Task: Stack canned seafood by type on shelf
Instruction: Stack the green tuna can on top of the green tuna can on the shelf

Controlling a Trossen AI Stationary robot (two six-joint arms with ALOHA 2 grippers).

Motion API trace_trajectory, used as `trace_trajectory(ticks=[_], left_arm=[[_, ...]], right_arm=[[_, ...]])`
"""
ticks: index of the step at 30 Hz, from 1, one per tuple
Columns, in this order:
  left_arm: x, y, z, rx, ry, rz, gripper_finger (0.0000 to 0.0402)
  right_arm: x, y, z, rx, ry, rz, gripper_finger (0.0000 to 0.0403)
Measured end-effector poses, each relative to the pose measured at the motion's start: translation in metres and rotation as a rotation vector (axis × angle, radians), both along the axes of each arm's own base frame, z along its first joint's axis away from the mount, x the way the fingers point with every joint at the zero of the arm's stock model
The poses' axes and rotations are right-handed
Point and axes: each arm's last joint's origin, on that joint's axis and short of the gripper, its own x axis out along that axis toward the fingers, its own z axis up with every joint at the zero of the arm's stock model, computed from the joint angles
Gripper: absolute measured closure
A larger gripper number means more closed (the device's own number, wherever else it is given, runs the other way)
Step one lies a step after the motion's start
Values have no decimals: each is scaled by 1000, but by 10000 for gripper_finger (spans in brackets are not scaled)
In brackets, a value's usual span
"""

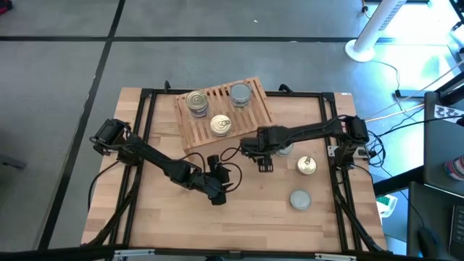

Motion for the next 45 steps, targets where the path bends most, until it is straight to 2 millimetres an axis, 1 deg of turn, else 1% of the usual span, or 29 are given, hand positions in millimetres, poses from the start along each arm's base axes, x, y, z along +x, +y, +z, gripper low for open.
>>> trace_trajectory(ticks=[10,16,23,28,31,36,45], left_arm=[[0,0,0,-1,-1,1,165],[0,0,0,-7,-4,5,165],[-1,-2,0,-3,-1,-2,165],[-1,-2,0,-6,-3,-2,165],[-3,-7,0,9,3,-27,165],[-10,-18,11,30,-13,-92,165],[-32,-38,41,30,-70,-191,165]], right_arm=[[0,0,0,8,1,20,112],[4,1,-7,-6,16,19,112],[4,1,-8,-9,21,20,113],[5,1,-12,-11,32,19,129],[5,0,-12,-36,39,18,138],[5,0,-12,-35,38,15,144],[5,1,-13,12,40,13,144]])
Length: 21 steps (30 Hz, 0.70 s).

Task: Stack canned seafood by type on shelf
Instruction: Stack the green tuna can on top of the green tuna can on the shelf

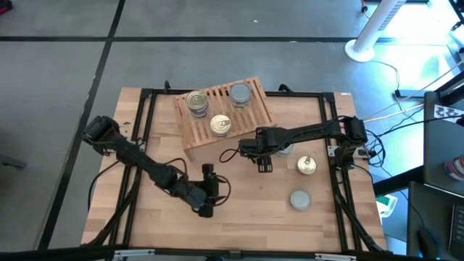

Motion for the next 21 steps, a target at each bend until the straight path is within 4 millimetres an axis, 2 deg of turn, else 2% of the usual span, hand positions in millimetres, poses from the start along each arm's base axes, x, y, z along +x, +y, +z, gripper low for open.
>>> trace_trajectory(ticks=[8,12,15,21], left_arm=[[-6,-4,7,13,-12,-24,165],[-7,-4,7,17,-6,-23,165],[-7,-4,7,17,-7,-23,165],[-7,-4,7,17,-8,-20,165]], right_arm=[[-1,11,-1,-28,4,33,144],[-2,19,-8,35,42,60,144],[-1,21,-3,65,13,64,144],[-2,28,-4,108,21,60,144]])
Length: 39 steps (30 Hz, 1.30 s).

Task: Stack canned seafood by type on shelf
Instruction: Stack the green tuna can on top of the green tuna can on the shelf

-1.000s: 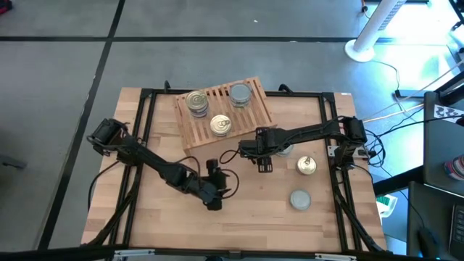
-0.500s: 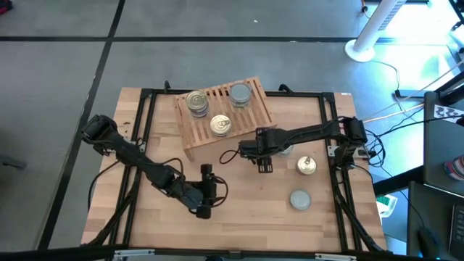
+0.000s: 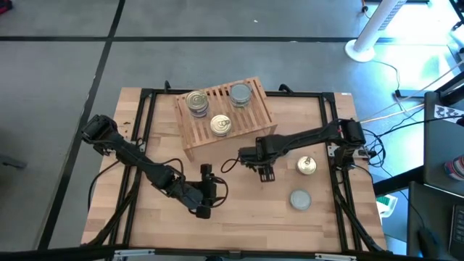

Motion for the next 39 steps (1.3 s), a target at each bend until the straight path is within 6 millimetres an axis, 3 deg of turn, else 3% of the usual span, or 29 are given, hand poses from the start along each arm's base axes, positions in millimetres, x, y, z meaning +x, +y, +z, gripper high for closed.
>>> trace_trajectory(ticks=[6,12,25,29,34,39], left_arm=[[0,0,0,0,0,1,165],[0,0,0,-1,-1,1,165],[-1,0,2,4,-4,-4,165],[-5,3,14,-12,-38,-1,165],[-12,7,31,3,-78,-27,165],[-21,13,46,28,-98,-46,165]], right_arm=[[0,2,0,68,9,1,175],[-5,2,1,86,58,0,261],[-8,3,1,149,87,-83,253],[-8,5,2,213,95,-107,243],[-7,8,5,303,105,-105,262],[2,10,27,350,53,-75,262]])
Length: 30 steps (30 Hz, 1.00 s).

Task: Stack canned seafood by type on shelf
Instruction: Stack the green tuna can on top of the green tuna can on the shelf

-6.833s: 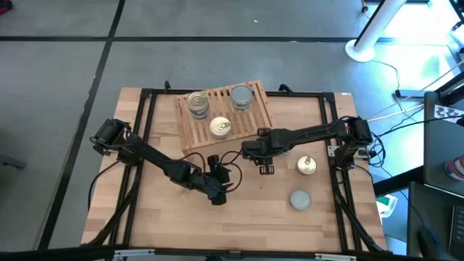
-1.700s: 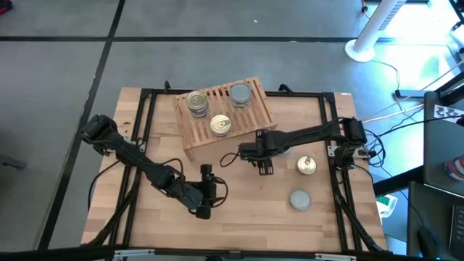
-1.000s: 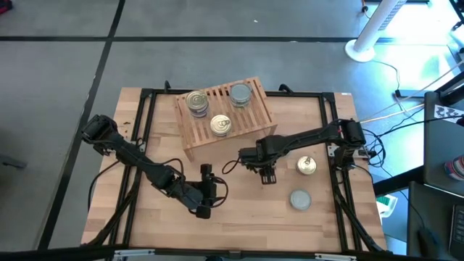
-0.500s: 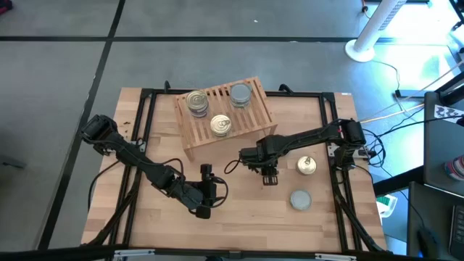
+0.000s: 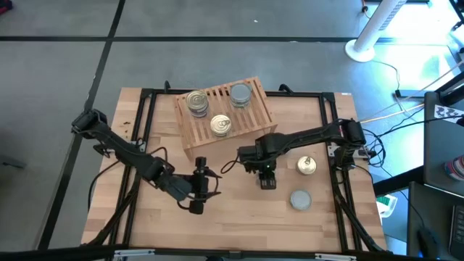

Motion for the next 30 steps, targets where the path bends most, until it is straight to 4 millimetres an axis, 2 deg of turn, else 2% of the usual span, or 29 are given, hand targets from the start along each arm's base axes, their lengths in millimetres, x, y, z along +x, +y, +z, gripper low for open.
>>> trace_trajectory(ticks=[5,10,19,23,30], left_arm=[[-11,7,11,22,1,20,165],[-18,13,20,34,-15,38,165],[-19,25,30,134,-52,91,165],[-17,32,30,149,-47,111,165],[-12,42,30,164,-41,142,165]], right_arm=[[8,-3,44,-27,-68,25,260],[9,-18,97,-103,-160,7,259],[0,-68,190,-203,-490,-79,258],[-10,-100,213,-247,-576,-160,259],[-32,-165,222,-220,-645,-275,259]])
